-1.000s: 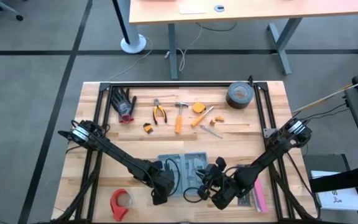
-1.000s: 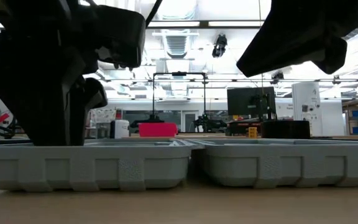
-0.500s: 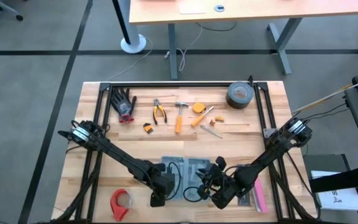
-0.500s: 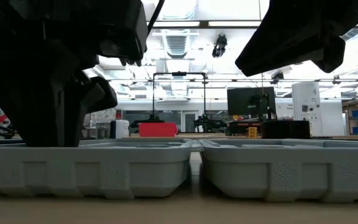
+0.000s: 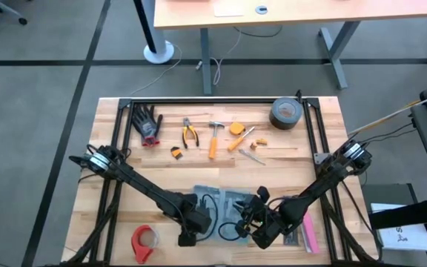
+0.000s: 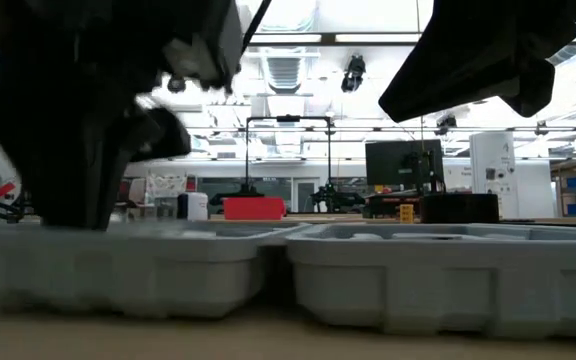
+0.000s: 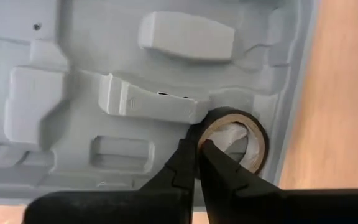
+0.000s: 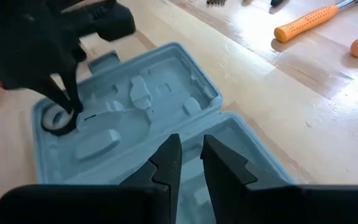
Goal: Prefit tool cases
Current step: Remove the electrical tape from the gray tool box
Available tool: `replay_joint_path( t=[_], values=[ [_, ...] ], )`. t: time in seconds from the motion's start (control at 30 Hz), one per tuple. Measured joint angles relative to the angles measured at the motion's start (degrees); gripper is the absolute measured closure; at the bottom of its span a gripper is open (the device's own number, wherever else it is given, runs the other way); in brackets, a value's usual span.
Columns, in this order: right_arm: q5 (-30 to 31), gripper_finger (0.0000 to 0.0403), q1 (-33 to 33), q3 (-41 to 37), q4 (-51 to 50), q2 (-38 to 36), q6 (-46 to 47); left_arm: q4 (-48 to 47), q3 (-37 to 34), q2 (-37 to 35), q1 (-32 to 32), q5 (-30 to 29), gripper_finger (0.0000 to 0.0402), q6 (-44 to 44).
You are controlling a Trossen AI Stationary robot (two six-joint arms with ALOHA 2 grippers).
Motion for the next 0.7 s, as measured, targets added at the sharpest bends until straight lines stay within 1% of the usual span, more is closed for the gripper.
replay_joint_path(
  t=[0.13,0.23,0.5,0.6,0.7],
  values=[
    [-0.02,0.0345,0.00,0.00,0.00,0.00,0.04,-4.28,3.72,-0.11,0.00,-1.16,0.0397,0.63],
    [-0.02,0.0343,0.00,0.00,0.00,0.00,0.04,-4.73,5.20,-0.12,0.00,-2.08,0.0398,1.02],
    [-0.02,0.0359,0.00,0.00,0.00,-0.02,0.07,-6.06,5.63,-0.33,0.04,-3.93,0.0401,1.28],
    [-0.02,0.0361,0.00,0.00,0.00,-0.02,0.09,-5.64,5.56,-0.33,0.04,-3.10,0.0400,0.32],
    [-0.02,0.0359,0.00,0.00,-0.02,-0.02,0.11,-4.39,5.00,-0.42,-0.03,0.41,0.0387,-0.03]
  ],
)
